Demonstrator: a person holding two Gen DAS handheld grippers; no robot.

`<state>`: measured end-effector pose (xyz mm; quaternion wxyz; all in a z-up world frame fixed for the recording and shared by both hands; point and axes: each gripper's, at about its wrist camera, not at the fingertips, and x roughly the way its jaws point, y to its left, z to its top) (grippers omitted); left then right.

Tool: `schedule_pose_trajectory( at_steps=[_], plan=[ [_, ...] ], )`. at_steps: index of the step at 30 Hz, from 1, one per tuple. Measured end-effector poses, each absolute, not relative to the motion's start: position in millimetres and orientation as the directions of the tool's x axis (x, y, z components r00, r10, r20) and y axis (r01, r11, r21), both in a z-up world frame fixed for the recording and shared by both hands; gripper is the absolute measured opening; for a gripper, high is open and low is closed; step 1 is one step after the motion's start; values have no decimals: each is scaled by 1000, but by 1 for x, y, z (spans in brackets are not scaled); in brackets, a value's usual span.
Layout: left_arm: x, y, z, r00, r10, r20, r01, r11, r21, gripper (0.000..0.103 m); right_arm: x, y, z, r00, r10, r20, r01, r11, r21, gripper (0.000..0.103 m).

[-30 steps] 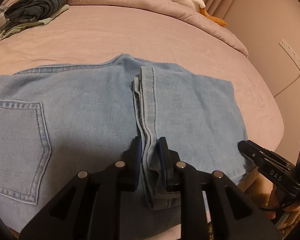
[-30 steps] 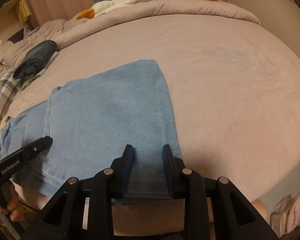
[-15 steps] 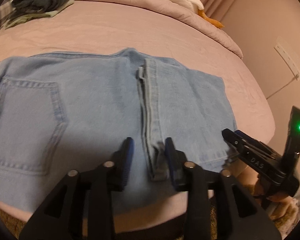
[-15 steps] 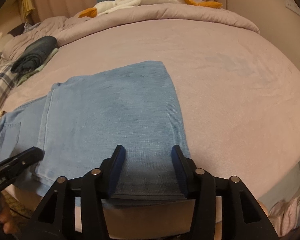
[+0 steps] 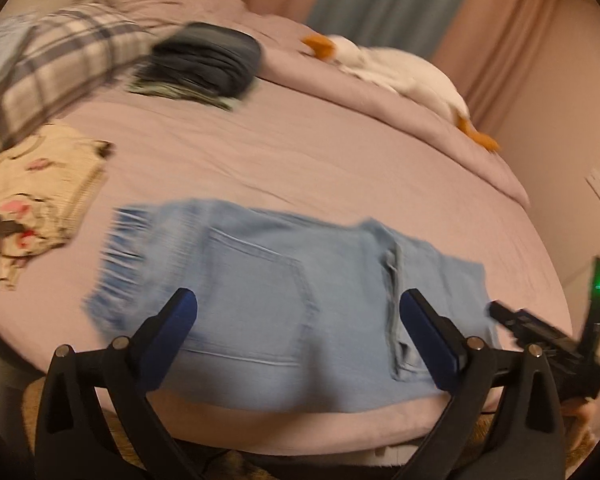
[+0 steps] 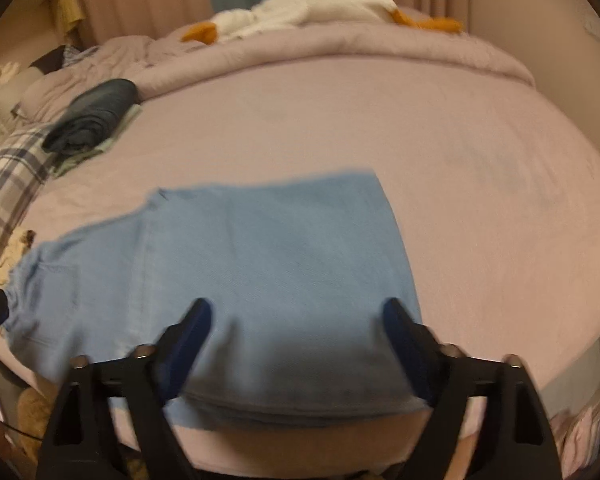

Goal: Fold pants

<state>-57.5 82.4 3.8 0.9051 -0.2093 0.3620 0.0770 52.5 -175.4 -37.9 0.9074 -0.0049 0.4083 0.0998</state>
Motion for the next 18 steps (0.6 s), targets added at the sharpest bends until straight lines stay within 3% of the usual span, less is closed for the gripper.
schedule_pose_trajectory(
  at_steps=[9, 18],
  plan=[
    [-80, 130, -1, 715, 100, -692, -443, 830, -338, 102, 46, -119, 37, 741, 292, -605, -289, 951, 104, 96],
    [-87, 155, -22, 658, 141, -740, -527, 788, -319, 102, 45, -95, 29, 722, 358, -592, -306, 933, 191, 96]
  ],
)
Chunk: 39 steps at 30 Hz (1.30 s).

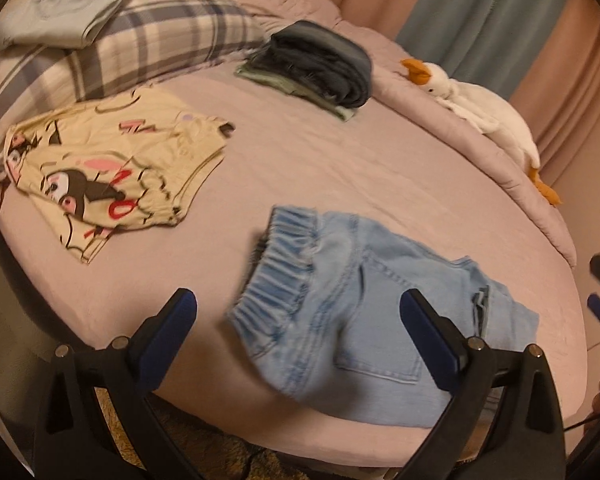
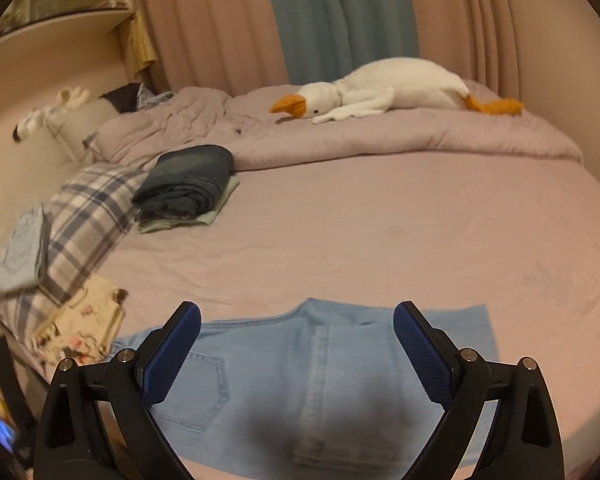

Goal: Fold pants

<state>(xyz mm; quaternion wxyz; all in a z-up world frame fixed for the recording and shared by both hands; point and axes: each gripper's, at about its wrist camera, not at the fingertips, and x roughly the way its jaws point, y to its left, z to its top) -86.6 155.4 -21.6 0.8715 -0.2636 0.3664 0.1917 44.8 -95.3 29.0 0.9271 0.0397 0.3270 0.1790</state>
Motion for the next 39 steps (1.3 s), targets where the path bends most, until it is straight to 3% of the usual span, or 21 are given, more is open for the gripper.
schedule_pose_trajectory(
  at_steps=[9, 17, 23, 26, 28, 33, 39],
  plan=[
    [-84, 173, -48, 625, 95, -775, -555, 753, -355, 102, 66, -103, -23, 622, 288, -728, -206, 957, 202, 96],
    [-74, 173, -68, 602, 21, -798, -537, 750, -385, 101, 66, -106, -26, 622, 251, -741, -198, 967, 162, 96],
    [-72, 172, -74, 650, -37, -759, -488, 745, -455, 99, 68, -105, -28, 610, 254, -750, -214, 965, 153, 96],
    [-71, 170, -76, 660, -27, -751, -483, 751, -451, 90, 70, -104, -30, 605, 259, -753, -218, 963, 156, 96],
    [-71, 169, -76, 667, -16, -745, -477, 759, -443, 70, 70, -104, -30, 603, 264, -753, -221, 962, 161, 96],
    [-73, 173, -78, 713, -99, -694, -444, 702, -557, 41, 70, -107, -29, 599, 278, -751, -226, 958, 174, 96],
    [-72, 141, -25, 756, -37, -653, -389, 777, -495, 34, 71, -122, -26, 607, 289, -740, -213, 957, 199, 96]
  ],
)
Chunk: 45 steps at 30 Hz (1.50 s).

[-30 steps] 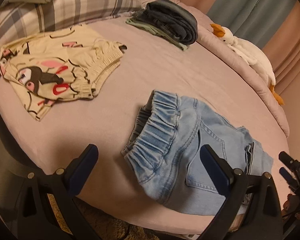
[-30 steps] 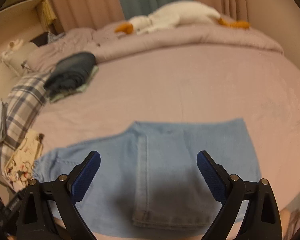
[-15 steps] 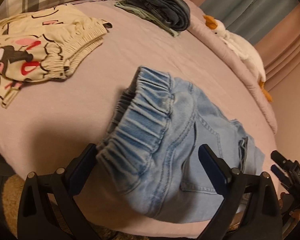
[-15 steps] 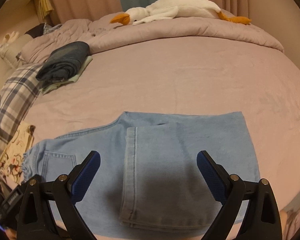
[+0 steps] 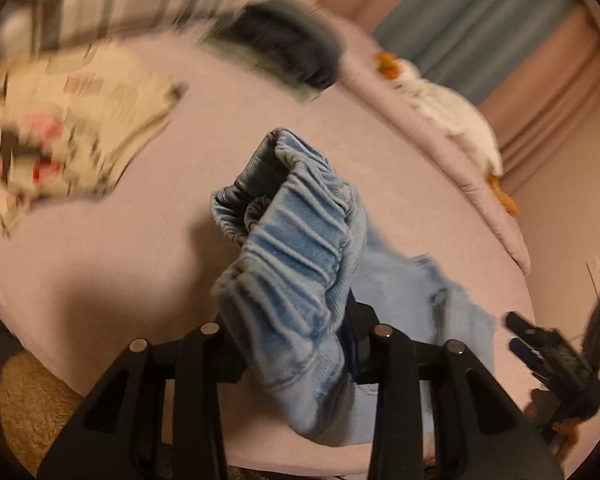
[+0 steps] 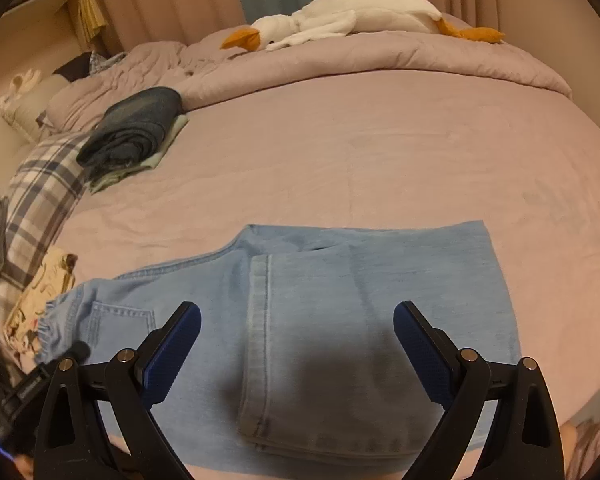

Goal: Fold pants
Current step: 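Grasp the elastic waistband with the left tool and fold it over the jeans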

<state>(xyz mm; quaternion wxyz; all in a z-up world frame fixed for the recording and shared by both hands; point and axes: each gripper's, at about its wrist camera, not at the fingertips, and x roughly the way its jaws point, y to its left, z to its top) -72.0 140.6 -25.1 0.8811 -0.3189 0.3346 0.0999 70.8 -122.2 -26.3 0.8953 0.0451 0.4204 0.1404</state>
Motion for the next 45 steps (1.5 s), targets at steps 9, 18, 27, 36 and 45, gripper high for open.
schedule_pose_trajectory(
  at_steps=[9, 18, 27, 36, 45],
  plan=[
    [-38, 47, 45, 825, -177, -537, -88, 898, -430, 32, 75, -166, -21, 637, 287, -716, -136, 955, 262, 96],
    [23, -45, 33, 718, -322, -617, 98, 924, -369, 32, 74, -220, -19, 670, 249, -699, -37, 952, 304, 96],
    [64, -89, -18, 581, -398, -710, 155, 910, -384, 53, 75, -264, -30, 658, 260, -706, 54, 920, 389, 96],
    [33, -85, 3, 540, -561, -627, 225, 814, -536, 92, 70, -274, -29, 660, 323, -679, 31, 891, 454, 97],
    [2, -10, -5, 642, -240, -728, -71, 927, -369, 93, 68, -235, -27, 605, 408, -684, -110, 893, 436, 96]
  ],
)
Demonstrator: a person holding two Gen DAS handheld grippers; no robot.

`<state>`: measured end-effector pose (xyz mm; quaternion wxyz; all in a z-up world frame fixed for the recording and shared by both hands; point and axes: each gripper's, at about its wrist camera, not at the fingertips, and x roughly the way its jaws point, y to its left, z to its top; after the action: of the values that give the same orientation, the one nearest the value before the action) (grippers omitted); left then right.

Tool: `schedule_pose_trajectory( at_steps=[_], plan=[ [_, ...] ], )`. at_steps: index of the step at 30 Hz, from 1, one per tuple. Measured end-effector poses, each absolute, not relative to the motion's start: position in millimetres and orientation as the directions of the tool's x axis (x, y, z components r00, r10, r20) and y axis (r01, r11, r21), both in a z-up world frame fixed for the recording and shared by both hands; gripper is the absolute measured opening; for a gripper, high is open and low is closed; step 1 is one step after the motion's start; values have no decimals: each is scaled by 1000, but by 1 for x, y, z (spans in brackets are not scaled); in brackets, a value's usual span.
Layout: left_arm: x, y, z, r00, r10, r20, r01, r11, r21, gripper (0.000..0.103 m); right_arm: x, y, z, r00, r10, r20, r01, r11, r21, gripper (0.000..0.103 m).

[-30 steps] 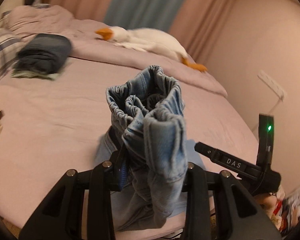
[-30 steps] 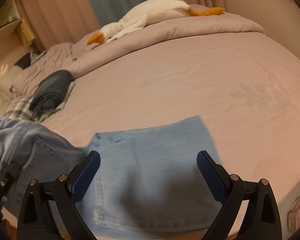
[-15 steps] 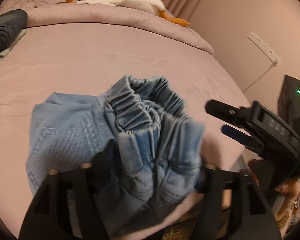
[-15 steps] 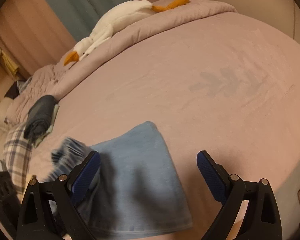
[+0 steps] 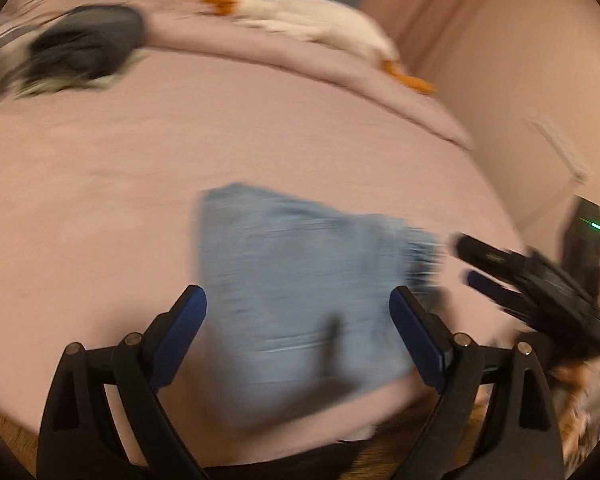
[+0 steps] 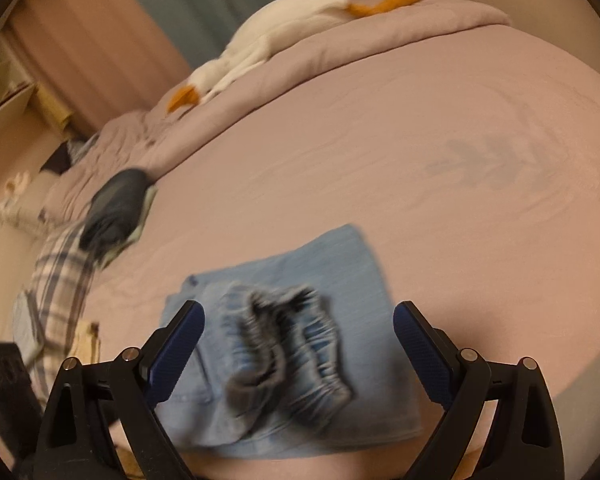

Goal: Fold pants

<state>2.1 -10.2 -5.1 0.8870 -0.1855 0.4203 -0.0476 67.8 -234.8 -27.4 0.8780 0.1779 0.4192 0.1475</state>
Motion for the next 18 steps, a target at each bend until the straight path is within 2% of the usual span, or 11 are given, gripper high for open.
schedule_pose_trajectory(
  at_steps=[2, 5, 7, 8, 9, 10, 14, 18],
  plan=[
    [-3, 7, -16, 627, -187, -756, -138, 929, -344, 93, 67, -225, -31, 587, 414, -696, -135, 897, 420, 95],
    [-8, 20, -27, 614, -164, -772, -179, 924, -339, 93, 67, -210, -47, 533, 411, -740, -155, 907, 392, 79],
    [-9, 24, -33, 603, -169, -779, -190, 918, -347, 93, 63, -202, -59, 533, 350, -771, -137, 934, 329, 55],
    [-8, 25, -35, 598, -171, -783, -193, 918, -348, 93, 60, -201, -61, 554, 304, -775, -128, 951, 282, 46],
    [-9, 25, -36, 594, -172, -786, -192, 919, -346, 93, 57, -201, -60, 571, 287, -769, -124, 956, 265, 33],
    [-11, 27, -38, 593, -174, -786, -188, 919, -345, 93, 52, -205, -55, 586, 299, -753, -126, 952, 280, 25],
    [-8, 26, -41, 593, -187, -783, -181, 917, -356, 93, 41, -219, -40, 605, 349, -716, -150, 933, 328, 21],
    [-1, 28, -47, 579, -185, -794, -184, 919, -348, 93, 49, -214, -64, 566, 301, -767, -124, 952, 282, 21]
  ],
)
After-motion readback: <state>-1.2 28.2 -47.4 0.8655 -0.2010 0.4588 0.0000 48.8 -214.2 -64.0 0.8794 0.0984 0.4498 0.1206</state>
